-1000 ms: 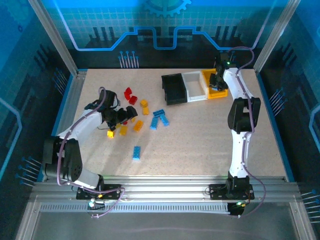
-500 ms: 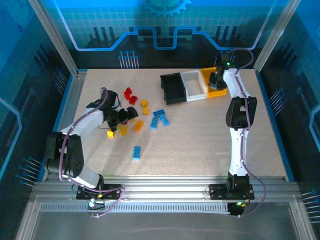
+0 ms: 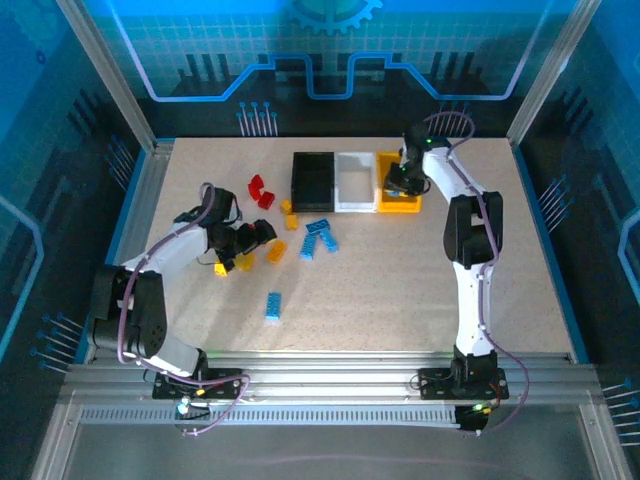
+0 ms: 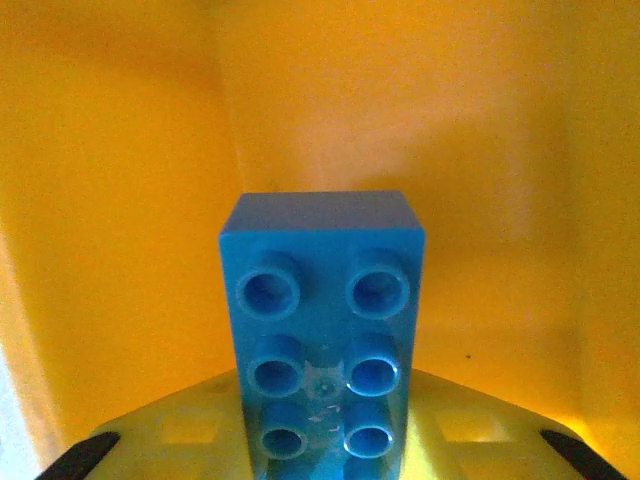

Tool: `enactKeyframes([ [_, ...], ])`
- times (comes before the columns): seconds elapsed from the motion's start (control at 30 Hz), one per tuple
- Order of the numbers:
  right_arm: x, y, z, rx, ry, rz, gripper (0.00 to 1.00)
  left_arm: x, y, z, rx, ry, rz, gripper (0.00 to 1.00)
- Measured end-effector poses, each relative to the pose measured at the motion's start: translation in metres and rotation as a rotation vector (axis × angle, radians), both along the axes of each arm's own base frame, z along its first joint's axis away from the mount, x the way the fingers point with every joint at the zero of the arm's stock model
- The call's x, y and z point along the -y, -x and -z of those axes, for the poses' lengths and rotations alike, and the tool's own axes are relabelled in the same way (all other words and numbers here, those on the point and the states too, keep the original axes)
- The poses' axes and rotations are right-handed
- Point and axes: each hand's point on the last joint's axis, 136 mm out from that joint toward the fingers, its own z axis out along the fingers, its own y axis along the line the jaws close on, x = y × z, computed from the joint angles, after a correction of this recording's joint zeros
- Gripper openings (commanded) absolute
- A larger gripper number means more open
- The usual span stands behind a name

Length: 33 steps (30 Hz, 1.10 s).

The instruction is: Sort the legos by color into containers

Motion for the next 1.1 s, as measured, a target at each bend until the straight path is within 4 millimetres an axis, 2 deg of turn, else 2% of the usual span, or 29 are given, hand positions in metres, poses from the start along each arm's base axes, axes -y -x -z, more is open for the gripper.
enactKeyframes([
  [0.13,-0.029,0.031,0.011,-0.066,-0.009,-0.045,0.33,0.000,0.006,-0.002,0.008,0.007,-0.013,0.99],
  [0.23,-0.033,0.040,0.009,-0.081,0.001,-0.055,0.33,0.000,0.007,-0.007,0.032,0.010,-0.014,0.99],
  [0.33,-0.026,0.038,-0.003,-0.061,0.027,-0.056,0.34,0.000,0.006,-0.013,0.051,0.012,-0.014,0.99],
  [0.53,-0.018,0.017,-0.039,0.034,0.071,-0.079,0.38,0.000,0.007,-0.017,0.059,0.013,-0.013,0.99],
  [0.6,-0.017,0.014,-0.044,0.046,0.078,-0.087,0.40,-0.001,0.007,-0.017,0.057,0.013,-0.013,0.99],
  [0.7,-0.016,0.013,-0.039,0.038,0.093,-0.095,0.45,-0.001,0.008,-0.019,0.053,0.011,-0.012,0.99],
  [0.93,-0.014,0.016,-0.010,-0.027,0.110,-0.103,0.54,-0.002,0.011,-0.024,0.059,0.005,-0.014,0.99],
  [1.1,-0.014,0.017,-0.011,-0.027,0.112,-0.101,0.61,-0.002,0.012,-0.024,0.055,0.004,-0.015,0.99],
])
